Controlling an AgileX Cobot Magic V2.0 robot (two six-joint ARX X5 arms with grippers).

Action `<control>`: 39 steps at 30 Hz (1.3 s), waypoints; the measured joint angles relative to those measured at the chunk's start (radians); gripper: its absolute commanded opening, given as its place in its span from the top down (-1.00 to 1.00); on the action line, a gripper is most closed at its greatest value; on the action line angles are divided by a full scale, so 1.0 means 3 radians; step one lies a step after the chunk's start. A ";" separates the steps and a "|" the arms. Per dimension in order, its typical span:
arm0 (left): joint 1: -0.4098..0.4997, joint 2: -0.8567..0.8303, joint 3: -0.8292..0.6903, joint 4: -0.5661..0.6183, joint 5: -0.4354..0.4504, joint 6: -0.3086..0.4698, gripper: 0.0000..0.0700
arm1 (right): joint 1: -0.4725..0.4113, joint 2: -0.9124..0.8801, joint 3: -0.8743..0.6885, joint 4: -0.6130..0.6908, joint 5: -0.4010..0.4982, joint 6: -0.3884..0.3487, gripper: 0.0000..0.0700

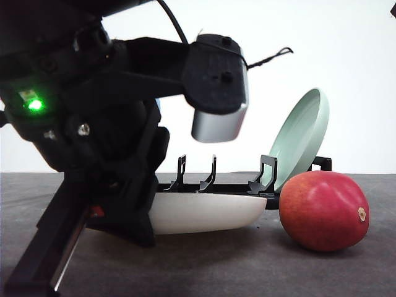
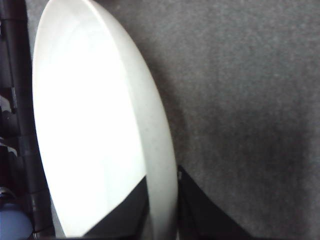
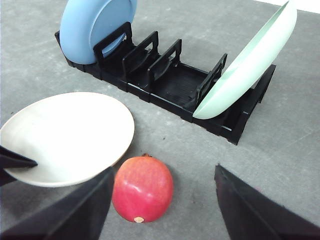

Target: Place pomegranate in white plate

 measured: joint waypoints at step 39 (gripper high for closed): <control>0.2765 -0.1581 0.0534 -0.1179 0.2421 -0.1939 -0.34 | -0.0001 0.0000 0.0000 0.0000 -0.0005 0.0103 -0.18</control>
